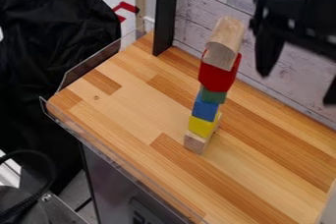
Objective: Pick up the bar from on top of the tower and place it on the right side of the table
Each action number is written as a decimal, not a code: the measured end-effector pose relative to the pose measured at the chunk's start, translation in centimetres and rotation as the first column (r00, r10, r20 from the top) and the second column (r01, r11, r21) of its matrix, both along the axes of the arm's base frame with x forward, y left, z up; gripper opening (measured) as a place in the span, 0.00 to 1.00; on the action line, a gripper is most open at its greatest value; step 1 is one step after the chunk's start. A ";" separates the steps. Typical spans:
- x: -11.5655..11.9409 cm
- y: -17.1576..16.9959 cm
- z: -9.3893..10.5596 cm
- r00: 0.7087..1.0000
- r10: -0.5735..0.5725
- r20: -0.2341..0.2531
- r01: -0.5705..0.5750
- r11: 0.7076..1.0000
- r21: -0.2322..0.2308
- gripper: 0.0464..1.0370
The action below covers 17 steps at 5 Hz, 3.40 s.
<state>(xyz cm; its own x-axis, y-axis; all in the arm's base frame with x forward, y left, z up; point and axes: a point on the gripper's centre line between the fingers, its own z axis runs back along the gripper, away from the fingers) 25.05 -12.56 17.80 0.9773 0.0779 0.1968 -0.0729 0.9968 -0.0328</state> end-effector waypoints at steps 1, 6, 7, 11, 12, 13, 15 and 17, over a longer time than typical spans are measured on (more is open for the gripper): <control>1.2 1.7 0.7 0.999 0.044 0.014 -0.044 0.999 -0.001 0.96; 3.3 7.3 0.1 0.992 0.121 -0.036 -0.123 0.990 -0.073 0.96; 3.3 7.5 0.1 0.992 0.118 -0.036 -0.121 0.990 -0.072 0.96; 4.1 8.1 -3.5 0.977 0.129 -0.171 -0.143 0.987 -0.077 0.96; 4.1 8.4 -4.2 0.970 0.136 -0.200 -0.154 0.985 -0.079 0.93; 4.4 8.4 -4.4 0.969 0.149 -0.196 -0.171 0.980 -0.099 0.66; 4.4 8.4 -4.4 0.968 0.157 -0.197 -0.180 0.978 -0.106 0.57; 4.0 8.5 -3.8 0.965 0.174 -0.195 -0.191 0.979 -0.071 0.56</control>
<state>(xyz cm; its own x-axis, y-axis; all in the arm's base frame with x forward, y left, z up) 29.04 -4.06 13.96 0.9637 0.2670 -0.0032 -0.2662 0.9598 -0.0885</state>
